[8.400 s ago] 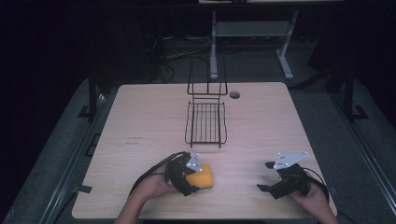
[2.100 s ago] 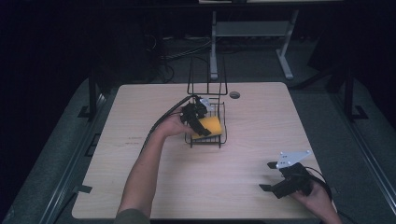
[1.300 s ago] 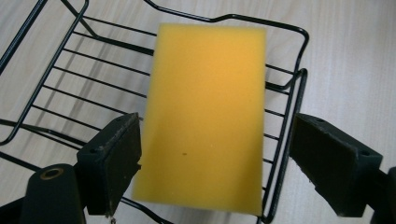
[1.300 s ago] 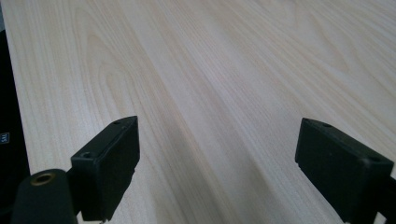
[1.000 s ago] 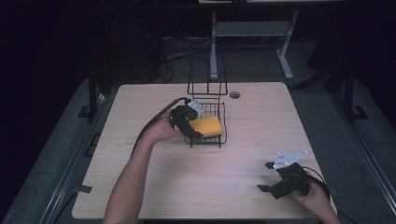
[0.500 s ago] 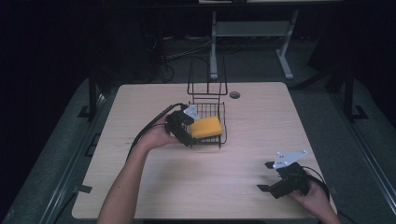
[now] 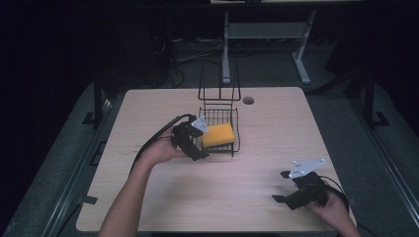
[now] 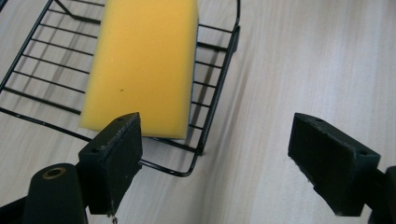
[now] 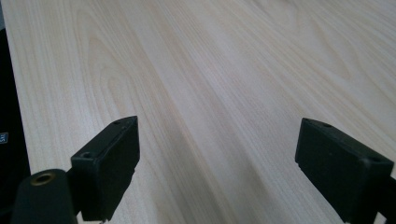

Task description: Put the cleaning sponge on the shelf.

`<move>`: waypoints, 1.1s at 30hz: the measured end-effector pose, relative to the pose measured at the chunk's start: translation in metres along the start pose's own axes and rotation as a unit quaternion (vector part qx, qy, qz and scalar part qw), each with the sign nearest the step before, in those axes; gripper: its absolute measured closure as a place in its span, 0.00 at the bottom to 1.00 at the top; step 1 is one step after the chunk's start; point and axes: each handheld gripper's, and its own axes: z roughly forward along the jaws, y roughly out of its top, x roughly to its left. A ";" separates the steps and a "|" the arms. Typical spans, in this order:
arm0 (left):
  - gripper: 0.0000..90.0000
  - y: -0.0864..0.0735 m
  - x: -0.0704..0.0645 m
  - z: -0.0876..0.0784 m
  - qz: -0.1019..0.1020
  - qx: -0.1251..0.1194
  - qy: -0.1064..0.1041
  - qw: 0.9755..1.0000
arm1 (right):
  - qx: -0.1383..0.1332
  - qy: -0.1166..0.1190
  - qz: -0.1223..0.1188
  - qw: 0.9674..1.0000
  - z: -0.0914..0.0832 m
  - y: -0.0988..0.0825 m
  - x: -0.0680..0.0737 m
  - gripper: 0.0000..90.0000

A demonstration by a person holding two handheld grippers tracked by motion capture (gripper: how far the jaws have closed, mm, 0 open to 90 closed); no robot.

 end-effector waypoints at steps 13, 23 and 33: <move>0.19 -0.012 -0.014 0.001 -0.002 0.007 -0.007 1.000 | 0.001 -0.001 0.001 1.000 0.000 0.000 0.000 0.15; 0.19 -0.018 -0.026 -0.003 -0.001 0.002 -0.007 1.000 | 0.006 -0.002 -0.001 1.000 0.001 0.000 0.000 0.15; 0.19 -0.026 -0.036 -0.002 -0.003 0.003 -0.012 1.000 | 0.008 -0.001 0.001 1.000 0.002 0.000 0.000 0.15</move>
